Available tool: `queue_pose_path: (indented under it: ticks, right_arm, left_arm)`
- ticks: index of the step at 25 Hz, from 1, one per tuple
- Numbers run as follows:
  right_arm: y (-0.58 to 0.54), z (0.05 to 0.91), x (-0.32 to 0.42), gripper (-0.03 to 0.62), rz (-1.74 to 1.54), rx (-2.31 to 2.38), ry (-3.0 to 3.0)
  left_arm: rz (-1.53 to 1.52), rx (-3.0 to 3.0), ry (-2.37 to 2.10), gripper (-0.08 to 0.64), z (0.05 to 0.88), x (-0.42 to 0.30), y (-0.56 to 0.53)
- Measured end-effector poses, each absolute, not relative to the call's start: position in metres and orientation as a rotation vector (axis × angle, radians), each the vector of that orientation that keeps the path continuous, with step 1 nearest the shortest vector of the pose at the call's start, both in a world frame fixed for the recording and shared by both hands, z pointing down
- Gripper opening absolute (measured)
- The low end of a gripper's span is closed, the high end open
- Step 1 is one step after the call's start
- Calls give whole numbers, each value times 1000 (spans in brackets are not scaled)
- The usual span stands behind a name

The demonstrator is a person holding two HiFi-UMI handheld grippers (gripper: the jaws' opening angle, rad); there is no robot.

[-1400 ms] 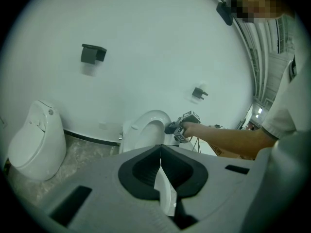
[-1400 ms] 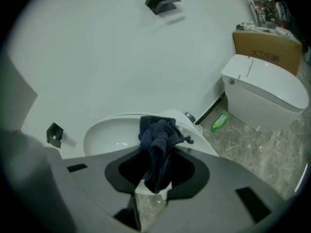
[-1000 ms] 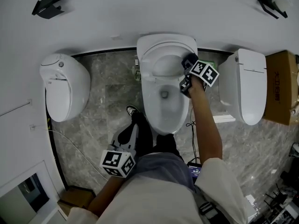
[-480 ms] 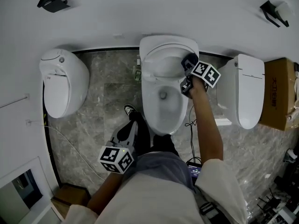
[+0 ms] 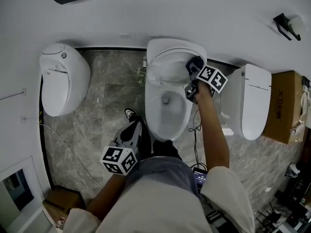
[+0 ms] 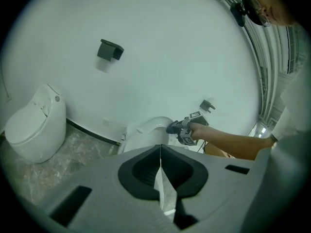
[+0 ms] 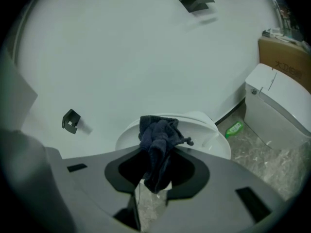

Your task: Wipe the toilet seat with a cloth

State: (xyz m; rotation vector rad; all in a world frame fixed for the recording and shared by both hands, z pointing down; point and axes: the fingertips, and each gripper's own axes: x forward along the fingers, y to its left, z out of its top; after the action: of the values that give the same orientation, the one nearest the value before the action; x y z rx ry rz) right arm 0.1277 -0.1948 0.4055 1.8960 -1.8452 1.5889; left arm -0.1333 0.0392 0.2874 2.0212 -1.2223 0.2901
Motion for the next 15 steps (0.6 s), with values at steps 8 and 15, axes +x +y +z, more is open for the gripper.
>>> queue_pose_path:
  ticks: [8,15]
  right_arm:
    - [-202,398,99,94,1567,1798,-1927]
    - [-206,397,85,94,1554,1803,-1938]
  left_arm:
    - [265,1993,-1244,9,289,-142,39]
    - [254,1967,-1268,9,291,-152,39]
